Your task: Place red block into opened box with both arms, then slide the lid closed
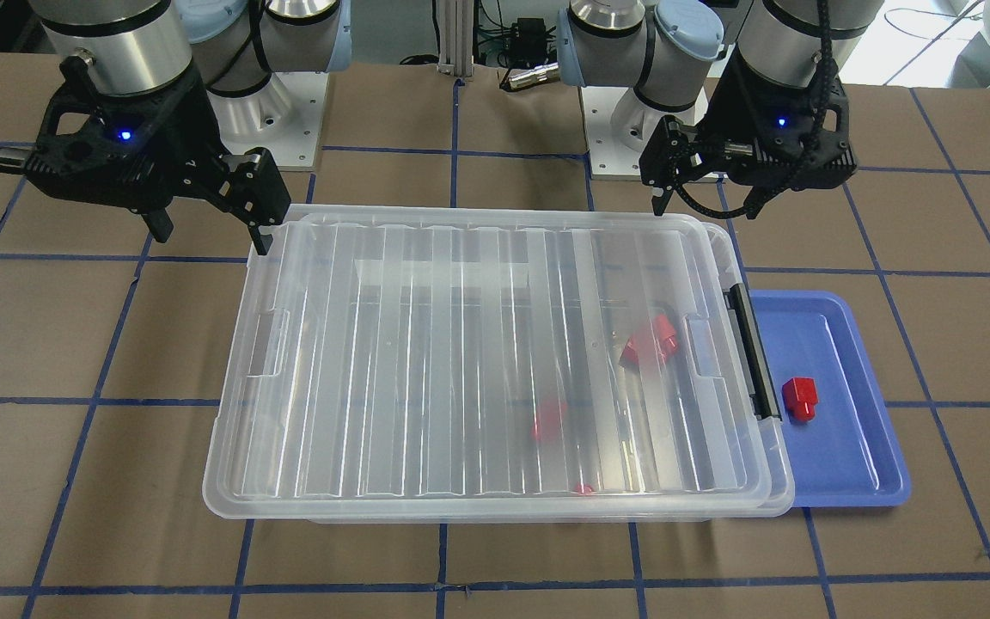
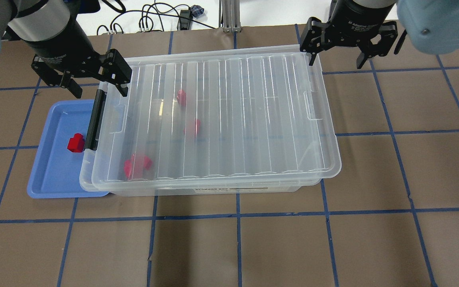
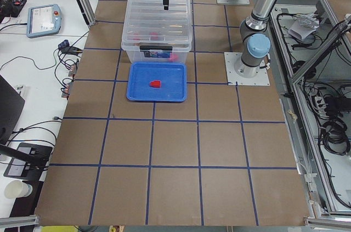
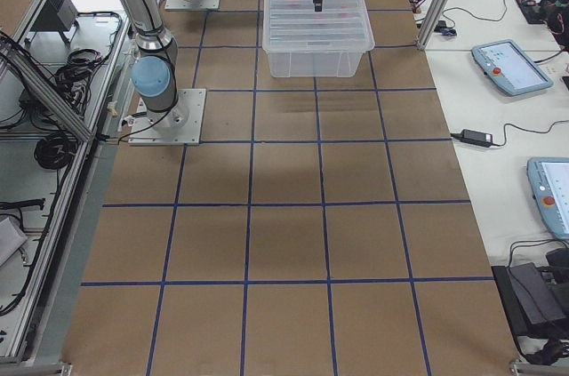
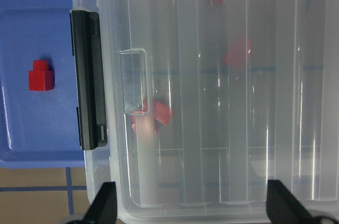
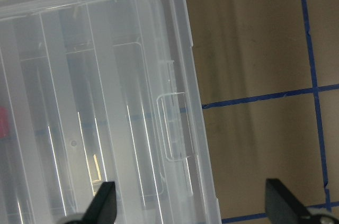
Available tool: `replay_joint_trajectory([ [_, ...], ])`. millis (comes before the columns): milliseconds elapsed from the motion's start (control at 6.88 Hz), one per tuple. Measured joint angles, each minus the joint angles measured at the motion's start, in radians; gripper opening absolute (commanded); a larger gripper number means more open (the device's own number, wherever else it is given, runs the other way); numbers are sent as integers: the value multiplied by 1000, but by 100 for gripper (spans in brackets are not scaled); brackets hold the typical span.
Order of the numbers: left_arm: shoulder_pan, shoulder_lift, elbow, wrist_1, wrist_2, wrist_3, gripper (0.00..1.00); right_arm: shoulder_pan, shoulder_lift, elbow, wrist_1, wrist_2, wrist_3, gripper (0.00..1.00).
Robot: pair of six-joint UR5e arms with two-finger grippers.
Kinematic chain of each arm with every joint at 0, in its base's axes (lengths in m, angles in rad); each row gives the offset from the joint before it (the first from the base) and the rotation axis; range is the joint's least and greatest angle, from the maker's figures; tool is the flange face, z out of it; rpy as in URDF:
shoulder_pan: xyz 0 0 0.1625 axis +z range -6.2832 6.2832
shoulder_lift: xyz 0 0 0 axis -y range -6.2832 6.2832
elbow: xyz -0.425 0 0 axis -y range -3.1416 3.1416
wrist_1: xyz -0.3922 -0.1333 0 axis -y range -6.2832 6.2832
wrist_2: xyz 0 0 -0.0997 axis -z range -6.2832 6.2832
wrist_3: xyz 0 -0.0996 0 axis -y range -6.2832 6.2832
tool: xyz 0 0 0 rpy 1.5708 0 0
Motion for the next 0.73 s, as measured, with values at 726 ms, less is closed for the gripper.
replay_joint_trajectory([
  [726,2,-1,-1,0,0,0,100,-29,88,79,-31,-7,-9,100],
])
